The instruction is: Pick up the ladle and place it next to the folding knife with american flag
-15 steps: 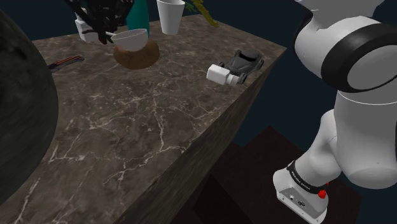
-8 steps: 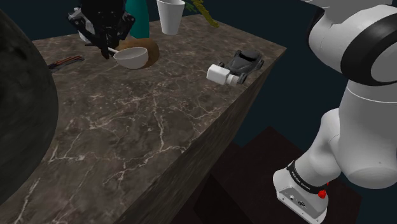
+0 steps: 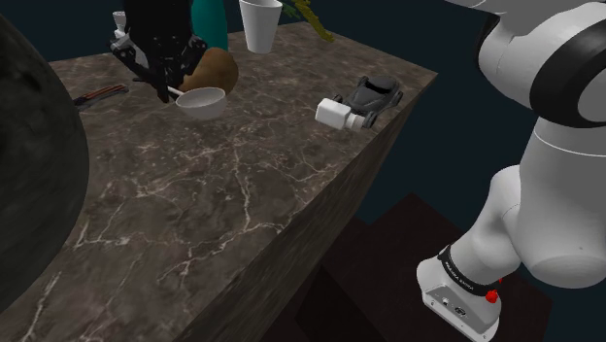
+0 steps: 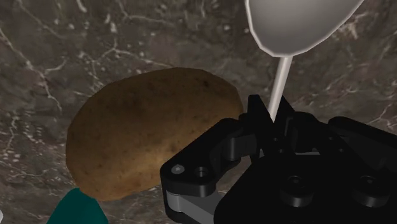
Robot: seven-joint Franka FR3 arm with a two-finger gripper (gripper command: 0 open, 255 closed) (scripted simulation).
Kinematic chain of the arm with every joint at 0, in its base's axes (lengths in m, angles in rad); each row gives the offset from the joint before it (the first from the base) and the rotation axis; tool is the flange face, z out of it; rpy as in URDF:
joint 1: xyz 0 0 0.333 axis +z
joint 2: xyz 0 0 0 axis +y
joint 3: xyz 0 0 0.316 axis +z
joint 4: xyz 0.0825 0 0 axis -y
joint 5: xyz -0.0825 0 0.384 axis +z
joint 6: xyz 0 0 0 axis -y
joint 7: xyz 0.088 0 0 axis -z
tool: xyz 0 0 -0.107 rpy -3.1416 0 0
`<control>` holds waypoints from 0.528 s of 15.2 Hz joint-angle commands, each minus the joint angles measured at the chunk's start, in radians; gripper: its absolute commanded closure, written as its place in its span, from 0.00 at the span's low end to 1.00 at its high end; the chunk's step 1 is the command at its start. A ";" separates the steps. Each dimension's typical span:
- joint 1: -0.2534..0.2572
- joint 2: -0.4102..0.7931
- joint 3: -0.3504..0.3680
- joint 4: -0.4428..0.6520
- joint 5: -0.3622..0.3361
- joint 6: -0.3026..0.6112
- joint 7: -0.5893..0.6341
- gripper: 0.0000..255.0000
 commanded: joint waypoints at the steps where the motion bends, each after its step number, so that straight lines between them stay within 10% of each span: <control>1: 0.000 0.000 0.000 -0.001 0.000 0.000 0.000 1.00; 3: 0.000 0.000 0.000 -0.001 0.000 0.000 0.000 1.00; 4: -0.001 0.000 0.000 -0.001 0.000 0.000 0.000 0.00; 8: 0.000 0.000 0.000 -0.002 0.000 0.001 0.000 0.00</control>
